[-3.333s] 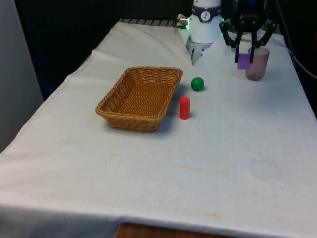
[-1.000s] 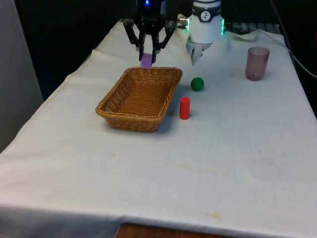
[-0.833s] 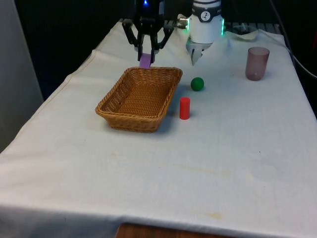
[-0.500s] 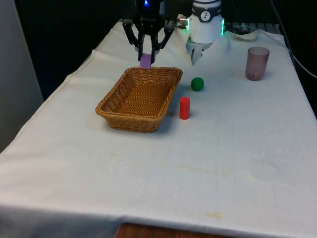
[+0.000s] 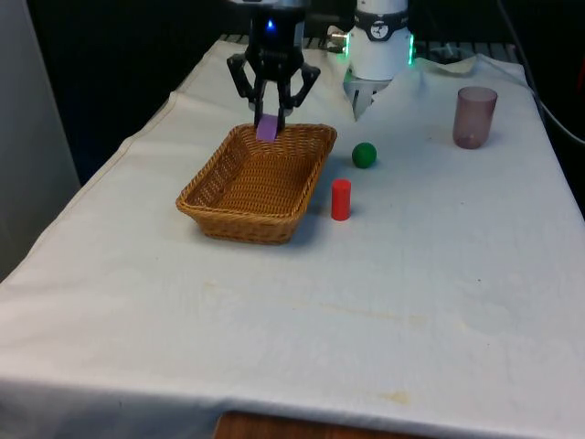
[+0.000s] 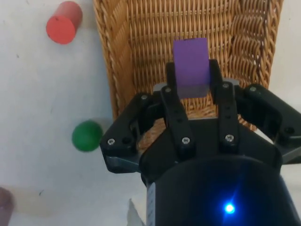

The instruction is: Pick up the triangular block and place it into the basket.

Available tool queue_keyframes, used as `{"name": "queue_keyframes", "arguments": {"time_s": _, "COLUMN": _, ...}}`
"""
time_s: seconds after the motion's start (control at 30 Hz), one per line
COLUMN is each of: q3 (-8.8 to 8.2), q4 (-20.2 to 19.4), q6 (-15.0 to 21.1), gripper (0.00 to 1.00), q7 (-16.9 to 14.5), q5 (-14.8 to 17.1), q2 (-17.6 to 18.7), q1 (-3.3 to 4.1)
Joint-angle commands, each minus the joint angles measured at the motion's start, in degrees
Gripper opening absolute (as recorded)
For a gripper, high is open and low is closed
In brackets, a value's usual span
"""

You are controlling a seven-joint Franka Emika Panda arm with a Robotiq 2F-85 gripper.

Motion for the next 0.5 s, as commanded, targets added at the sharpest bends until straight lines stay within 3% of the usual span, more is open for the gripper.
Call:
{"name": "queue_keyframes", "arguments": {"time_s": 0.0, "q3": 0.46, "q4": -0.40, "q6": 1.66, "gripper": 0.33, "q7": -0.57, "q5": 1.09, "q2": 0.63, "q1": -0.17}}
{"name": "queue_keyframes", "arguments": {"time_s": 0.13, "q3": 0.63, "q4": -0.80, "q6": 4.58, "gripper": 0.33, "q7": -0.74, "q5": 1.95, "q2": 2.69, "q1": -0.23}}
{"name": "queue_keyframes", "arguments": {"time_s": 0.17, "q3": 0.11, "q4": -0.34, "q6": 3.50, "gripper": 0.33, "q7": -0.11, "q5": 0.97, "q2": 2.75, "q1": 0.00}}
{"name": "queue_keyframes", "arguments": {"time_s": 0.43, "q3": 1.26, "q4": -1.43, "q6": 9.51, "gripper": 0.33, "q7": -0.69, "q5": 3.21, "q2": 6.25, "q1": -0.46}}
{"name": "queue_keyframes", "arguments": {"time_s": 0.47, "q3": 0.40, "q4": -1.15, "q6": 8.77, "gripper": 0.33, "q7": -0.06, "q5": 2.12, "q2": 6.42, "q1": 0.00}}
